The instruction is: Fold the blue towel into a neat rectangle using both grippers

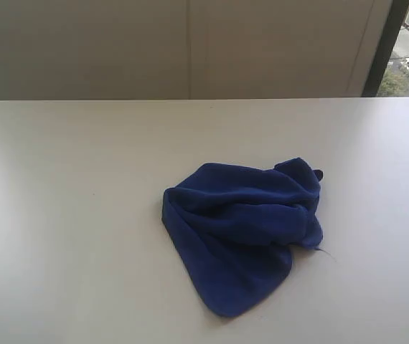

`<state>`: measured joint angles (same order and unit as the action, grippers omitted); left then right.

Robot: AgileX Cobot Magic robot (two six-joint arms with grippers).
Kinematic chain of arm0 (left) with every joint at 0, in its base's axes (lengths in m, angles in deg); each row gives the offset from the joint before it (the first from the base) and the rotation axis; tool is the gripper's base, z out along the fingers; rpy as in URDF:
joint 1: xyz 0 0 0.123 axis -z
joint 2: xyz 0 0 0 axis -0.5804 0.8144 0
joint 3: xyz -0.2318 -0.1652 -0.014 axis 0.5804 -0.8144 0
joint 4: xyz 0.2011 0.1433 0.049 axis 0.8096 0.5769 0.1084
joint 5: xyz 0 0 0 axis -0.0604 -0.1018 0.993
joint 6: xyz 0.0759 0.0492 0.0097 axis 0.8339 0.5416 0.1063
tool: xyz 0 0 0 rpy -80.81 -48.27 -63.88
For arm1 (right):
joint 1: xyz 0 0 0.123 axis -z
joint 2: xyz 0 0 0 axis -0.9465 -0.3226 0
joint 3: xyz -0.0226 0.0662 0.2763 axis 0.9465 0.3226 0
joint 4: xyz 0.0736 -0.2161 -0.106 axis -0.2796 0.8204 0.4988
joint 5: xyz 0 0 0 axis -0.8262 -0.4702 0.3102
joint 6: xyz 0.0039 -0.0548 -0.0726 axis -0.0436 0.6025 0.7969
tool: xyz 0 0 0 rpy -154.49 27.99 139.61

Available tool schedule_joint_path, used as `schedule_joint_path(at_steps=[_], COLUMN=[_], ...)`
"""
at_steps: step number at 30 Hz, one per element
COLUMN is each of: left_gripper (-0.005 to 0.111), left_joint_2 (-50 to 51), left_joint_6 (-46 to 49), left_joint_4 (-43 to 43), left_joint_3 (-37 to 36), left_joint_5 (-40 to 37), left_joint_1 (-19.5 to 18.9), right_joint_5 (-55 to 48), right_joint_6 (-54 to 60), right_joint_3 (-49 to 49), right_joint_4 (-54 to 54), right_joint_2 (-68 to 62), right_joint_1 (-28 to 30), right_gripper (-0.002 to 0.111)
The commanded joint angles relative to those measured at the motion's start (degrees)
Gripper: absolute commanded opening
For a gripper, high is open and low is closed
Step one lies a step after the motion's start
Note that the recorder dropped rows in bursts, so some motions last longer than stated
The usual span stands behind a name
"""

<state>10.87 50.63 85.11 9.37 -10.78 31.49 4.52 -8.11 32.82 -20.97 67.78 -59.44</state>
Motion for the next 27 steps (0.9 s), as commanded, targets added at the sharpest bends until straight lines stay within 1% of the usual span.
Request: schedule_joint_path(at_steps=[1,17,20,27], left_gripper=[0.0,0.0,0.0,0.0], left_joint_2=[-0.3,-0.3,-0.3,-0.3], left_joint_6=[0.1,0.1,0.1,-0.6], left_joint_4=[-0.2,-0.2,-0.3,-0.3], left_joint_3=[0.0,0.0,0.0,0.0], left_joint_5=[0.3,1.0,3.7,12.6], left_joint_1=[0.1,0.1,0.1,0.1], right_joint_5=[0.9,0.9,0.9,0.9], right_joint_6=[0.0,0.0,0.0,0.0], right_joint_3=[0.3,0.3,0.3,0.3], right_joint_4=[0.0,0.0,0.0,0.0], right_joint_2=[0.2,0.2,0.2,0.2], right_joint_1=[0.3,0.3,0.3,0.3], right_gripper=[0.044,0.044,0.044,0.044])
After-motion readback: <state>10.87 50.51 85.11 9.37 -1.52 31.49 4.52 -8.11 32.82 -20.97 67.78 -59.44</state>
